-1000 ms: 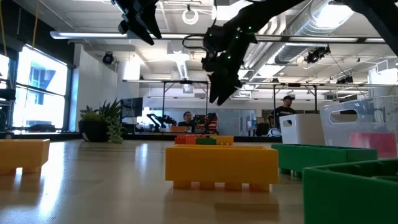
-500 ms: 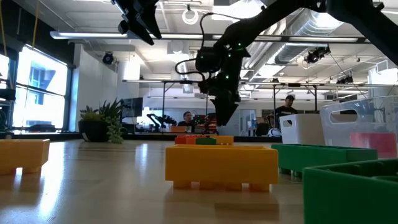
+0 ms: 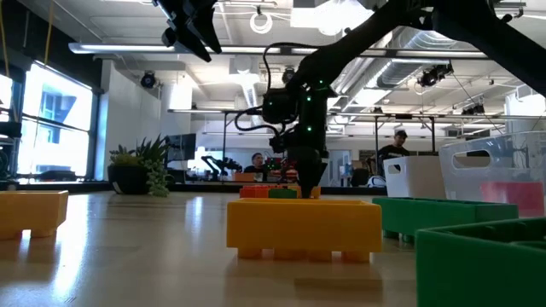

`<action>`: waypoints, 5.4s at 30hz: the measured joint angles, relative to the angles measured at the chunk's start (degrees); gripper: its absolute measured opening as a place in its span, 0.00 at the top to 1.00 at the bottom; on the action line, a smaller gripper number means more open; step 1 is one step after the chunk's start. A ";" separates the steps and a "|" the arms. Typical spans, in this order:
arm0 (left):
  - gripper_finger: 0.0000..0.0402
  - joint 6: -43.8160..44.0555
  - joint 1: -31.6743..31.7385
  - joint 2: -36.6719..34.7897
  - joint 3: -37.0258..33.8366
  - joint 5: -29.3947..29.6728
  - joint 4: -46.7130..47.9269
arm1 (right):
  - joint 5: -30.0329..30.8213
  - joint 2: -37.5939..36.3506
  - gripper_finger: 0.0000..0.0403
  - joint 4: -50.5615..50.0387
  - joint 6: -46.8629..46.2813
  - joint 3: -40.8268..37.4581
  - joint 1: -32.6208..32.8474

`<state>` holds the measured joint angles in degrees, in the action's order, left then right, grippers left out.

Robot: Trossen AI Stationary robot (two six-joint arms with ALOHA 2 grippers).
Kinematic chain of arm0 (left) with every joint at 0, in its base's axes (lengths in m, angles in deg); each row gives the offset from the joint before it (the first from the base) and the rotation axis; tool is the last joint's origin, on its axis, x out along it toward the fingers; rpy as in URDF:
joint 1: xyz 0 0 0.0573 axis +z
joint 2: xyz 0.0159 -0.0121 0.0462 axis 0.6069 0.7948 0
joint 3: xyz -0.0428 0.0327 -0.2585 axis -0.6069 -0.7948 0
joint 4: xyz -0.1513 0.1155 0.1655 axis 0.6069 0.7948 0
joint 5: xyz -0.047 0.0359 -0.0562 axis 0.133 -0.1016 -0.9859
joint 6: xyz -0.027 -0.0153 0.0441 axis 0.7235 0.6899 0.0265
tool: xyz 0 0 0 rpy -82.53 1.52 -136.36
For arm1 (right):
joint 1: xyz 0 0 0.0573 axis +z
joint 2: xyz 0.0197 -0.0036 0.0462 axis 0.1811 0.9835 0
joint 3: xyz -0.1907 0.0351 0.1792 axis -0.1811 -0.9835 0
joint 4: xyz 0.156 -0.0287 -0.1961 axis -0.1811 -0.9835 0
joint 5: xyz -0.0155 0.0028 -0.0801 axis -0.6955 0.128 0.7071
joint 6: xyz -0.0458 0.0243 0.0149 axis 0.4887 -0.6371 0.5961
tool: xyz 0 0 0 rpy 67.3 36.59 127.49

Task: Sort & place blocks by color
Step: Put the yellow game piece into the bottom white bin, then put the orange game piece into the transparent bin

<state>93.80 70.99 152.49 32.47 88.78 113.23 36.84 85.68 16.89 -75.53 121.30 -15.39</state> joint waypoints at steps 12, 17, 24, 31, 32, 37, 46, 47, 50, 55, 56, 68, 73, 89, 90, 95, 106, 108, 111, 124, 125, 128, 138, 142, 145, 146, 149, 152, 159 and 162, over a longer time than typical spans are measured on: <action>0.43 0.00 0.00 0.00 0.00 0.00 0.00 | -1.26 0.12 0.74 -3.31 -6.43 0.09 0.42; 0.43 -0.02 0.01 0.00 0.00 -0.01 0.00 | -2.17 -0.82 0.74 -6.76 -9.66 -0.04 1.96; 0.43 -0.02 0.02 0.00 0.00 -0.01 1.55 | -2.92 -4.08 0.74 -9.33 -16.94 -0.07 6.11; 0.43 -0.02 0.00 0.00 0.01 0.02 1.55 | -2.38 -7.73 0.74 -11.16 -24.48 -0.07 11.50; 0.43 -0.02 0.01 0.00 0.00 0.02 1.55 | -1.85 -8.19 0.74 -11.77 -25.62 -0.07 12.26; 0.43 -0.99 0.00 0.00 0.01 0.05 1.54 | 0.30 -10.26 0.74 -14.53 -32.27 -0.04 16.15; 0.43 -2.00 0.00 0.00 0.00 0.06 1.51 | 4.17 -13.13 0.74 -20.80 -47.46 -0.04 23.85; 0.43 -2.12 0.01 0.00 0.01 0.04 1.51 | 4.41 -13.35 0.74 -21.65 -49.33 -0.04 24.76; 0.43 -3.47 0.02 0.00 0.00 -0.01 1.51 | 4.71 -13.79 0.74 -23.43 -54.88 -0.04 27.51; 0.43 -4.11 0.00 0.00 0.02 -0.20 1.51 | 4.15 -13.80 0.74 -24.62 -64.20 -0.04 32.10; 0.43 -4.11 0.02 0.00 0.00 -0.20 1.51 | 4.04 -13.80 0.74 -24.85 -66.11 -0.04 33.05; 0.43 -4.62 0.02 0.00 0.00 -0.37 1.53 | 1.69 -14.19 0.74 -34.76 -80.92 -0.04 44.15; 0.43 -0.80 -0.12 0.00 0.00 -0.40 1.74 | 2.87 -15.49 0.74 -36.65 -80.91 -0.02 47.99; 0.43 14.92 -0.79 1.66 0.02 0.28 1.09 | 2.89 -16.01 0.74 -36.67 -79.31 0.00 65.28; 0.43 15.72 -0.80 2.09 0.02 0.28 1.08 | 2.29 -16.01 0.74 -36.69 -81.09 0.00 66.44; 0.43 17.74 -2.05 5.49 0.02 0.24 1.07 | -1.01 -16.01 0.74 -36.69 -90.57 0.00 71.90; 0.43 18.14 -5.28 16.41 0.02 0.36 -1.71 | -4.44 -16.01 0.74 -36.73 -111.24 -1.35 81.52; 0.43 18.12 -5.94 18.44 0.02 0.26 -3.18 | -5.88 -16.01 0.73 -36.48 -114.60 -2.49 82.63; 0.43 18.05 -6.50 21.05 0.02 0.24 -3.99 | -7.79 -16.01 0.71 -36.04 -118.35 -4.01 83.72; 0.43 19.92 -7.21 30.75 0.02 -0.05 -6.47 | -11.45 -15.98 0.69 -36.04 -123.43 -5.38 84.37; 0.43 20.44 -7.21 31.52 0.02 -0.59 -6.72 | -11.84 -15.98 0.69 -36.04 -124.15 -5.38 84.37; 0.43 21.21 -7.21 33.41 0.03 -2.41 -7.44 | -11.88 -15.98 0.69 -35.95 -124.89 -5.38 84.37; 0.43 22.67 -7.21 38.29 0.02 -3.42 -9.25 | -11.88 -15.98 0.50 -35.77 -125.61 -5.38 84.32; 0.43 22.68 -7.21 39.25 0.01 -3.65 -9.77 | -10.22 -15.98 0.44 -36.11 -125.51 -5.35 84.32; 0.43 22.62 -7.21 40.00 0.00 -3.65 -9.82 | -9.17 -15.98 0.44 -36.69 -125.68 -5.35 84.32; 0.43 22.62 -7.21 40.21 0.02 -3.69 -9.94 | -8.91 -15.98 0.44 -36.65 -125.83 -5.35 84.32; 0.43 22.53 -7.26 40.50 0.00 -4.55 -9.89 | -8.81 -15.98 0.44 -36.67 -125.87 -5.35 84.32; 0.43 22.51 -7.60 40.48 0.00 -4.52 -10.59 | -8.71 -15.98 0.44 -36.67 -125.87 -5.35 84.32; 0.43 22.51 -8.23 40.57 0.02 -4.74 -12.35 | -8.56 -15.98 0.44 -36.67 -125.89 -5.35 84.32; 0.43 22.51 -8.35 41.02 0.00 -4.19 -12.36 | -8.56 -15.96 0.44 -36.69 -126.01 -5.35 84.32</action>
<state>116.31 62.64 193.51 32.47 84.59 100.87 28.28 69.72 -19.80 -201.54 115.95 68.93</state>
